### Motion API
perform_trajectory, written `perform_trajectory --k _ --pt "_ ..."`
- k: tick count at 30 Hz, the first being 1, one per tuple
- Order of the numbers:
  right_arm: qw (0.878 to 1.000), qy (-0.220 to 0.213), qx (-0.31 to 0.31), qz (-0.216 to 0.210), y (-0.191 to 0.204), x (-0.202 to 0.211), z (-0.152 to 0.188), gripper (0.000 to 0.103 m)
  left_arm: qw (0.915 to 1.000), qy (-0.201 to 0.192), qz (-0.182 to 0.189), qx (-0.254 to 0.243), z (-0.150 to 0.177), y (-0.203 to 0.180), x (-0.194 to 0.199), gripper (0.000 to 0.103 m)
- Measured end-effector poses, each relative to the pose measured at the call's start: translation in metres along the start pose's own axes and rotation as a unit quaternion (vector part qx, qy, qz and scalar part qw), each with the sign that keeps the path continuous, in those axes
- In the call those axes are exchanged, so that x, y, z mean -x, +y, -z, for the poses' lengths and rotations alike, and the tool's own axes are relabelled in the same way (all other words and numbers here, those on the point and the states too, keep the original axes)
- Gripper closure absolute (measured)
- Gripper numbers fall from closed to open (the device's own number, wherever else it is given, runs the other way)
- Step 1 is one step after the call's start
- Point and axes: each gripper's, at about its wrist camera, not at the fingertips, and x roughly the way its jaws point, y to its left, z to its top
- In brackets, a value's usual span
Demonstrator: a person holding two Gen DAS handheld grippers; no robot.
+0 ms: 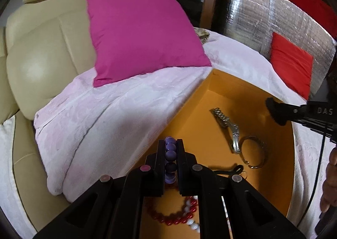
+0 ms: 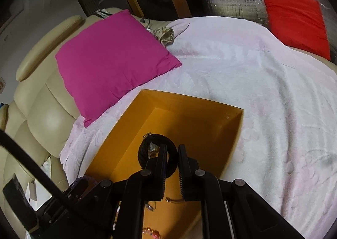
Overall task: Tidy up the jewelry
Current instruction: 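Carry purple bracelet and hair tie into the orange box and open both tools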
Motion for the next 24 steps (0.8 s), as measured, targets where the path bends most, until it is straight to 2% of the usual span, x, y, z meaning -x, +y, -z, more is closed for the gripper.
perform_trajectory --k 6,17,19,21,24 --pt "1.000 0.005 0.017 0.015 0.004 -0.009 -0.003 0.092 0.9985 0.019 0.032 -0.040 -0.012 -0.031 -0.008 0.093" --pt "0.999 0.016 0.009 0.044 -0.009 -0.025 -0.013 0.091 0.9956 0.063 0.002 -0.069 -0.010 -0.050 -0.034 0.093" --pt "0.999 0.018 0.007 0.049 -0.008 -0.028 -0.015 0.091 0.9946 0.068 0.002 -0.078 -0.009 -0.054 -0.037 0.089" --pt "0.998 0.019 0.011 0.059 -0.007 -0.031 -0.016 0.091 0.9941 0.069 0.001 -0.083 -0.009 -0.057 -0.037 0.065" --pt "0.998 0.019 0.014 0.059 -0.005 -0.031 -0.015 0.091 0.9943 0.059 0.001 -0.089 -0.009 -0.059 -0.034 0.059"
